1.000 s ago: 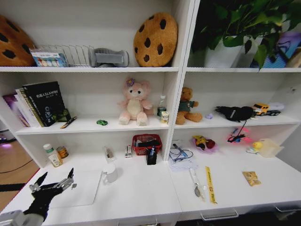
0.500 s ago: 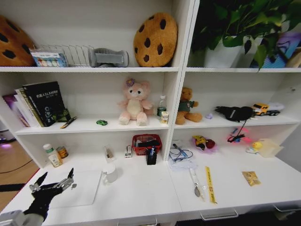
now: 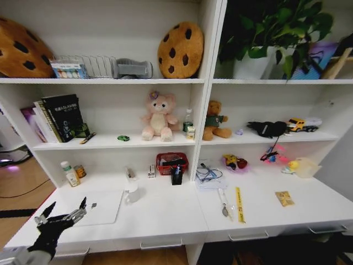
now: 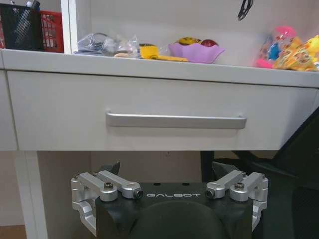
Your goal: Organize the objects on the table.
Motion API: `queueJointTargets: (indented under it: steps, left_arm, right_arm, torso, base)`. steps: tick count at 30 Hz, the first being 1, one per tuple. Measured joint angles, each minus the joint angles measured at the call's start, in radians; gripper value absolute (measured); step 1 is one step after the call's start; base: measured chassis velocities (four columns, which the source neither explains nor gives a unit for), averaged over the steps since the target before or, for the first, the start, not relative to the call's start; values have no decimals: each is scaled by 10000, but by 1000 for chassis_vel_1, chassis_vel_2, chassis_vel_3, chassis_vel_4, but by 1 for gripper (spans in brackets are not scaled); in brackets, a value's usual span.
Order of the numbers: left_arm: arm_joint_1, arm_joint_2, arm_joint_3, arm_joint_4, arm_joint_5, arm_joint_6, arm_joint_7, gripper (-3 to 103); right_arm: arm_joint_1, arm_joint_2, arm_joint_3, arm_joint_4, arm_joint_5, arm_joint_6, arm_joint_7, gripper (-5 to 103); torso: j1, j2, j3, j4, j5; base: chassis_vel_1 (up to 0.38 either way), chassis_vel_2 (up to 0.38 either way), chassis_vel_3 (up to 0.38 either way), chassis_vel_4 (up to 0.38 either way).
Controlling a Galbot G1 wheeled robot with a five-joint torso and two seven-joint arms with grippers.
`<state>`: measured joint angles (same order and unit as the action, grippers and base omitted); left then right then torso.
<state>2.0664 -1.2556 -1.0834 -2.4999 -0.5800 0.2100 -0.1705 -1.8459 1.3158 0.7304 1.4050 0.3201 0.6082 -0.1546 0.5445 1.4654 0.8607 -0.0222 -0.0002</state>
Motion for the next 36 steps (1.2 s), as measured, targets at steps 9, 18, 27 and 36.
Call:
queueJointTargets:
  steps: [9,18,27,36]
  left_arm:
    - [0,1,0,0,0,0,0,100]
    - [0,1,0,0,0,0,0,100]
    - [0,0,0,-1,0,0,3,100]
    - [0,1,-1,-1,0,0,-2,100]
  right_arm:
    - [-17,-16,116,105,182,29,8,100]
    - [44,-9,98,-10,175,227,-56,100]
    - [-33,-119,231,394,651,274,-111,100]
    - [-803,-273,790,2628,878,795,-917,100]
  torso:
    - [19,-11,7,1,0]
    - [5,-3,3,0,1]
    - [13,-8,5,0,3]
    - [12,-6,3,-1,-5]
  base:
    - [-12,-20,18,30]
    - [-92,-263,82,238]
    - [-95,-103,112,80]
    - [37,49,-25,-40]
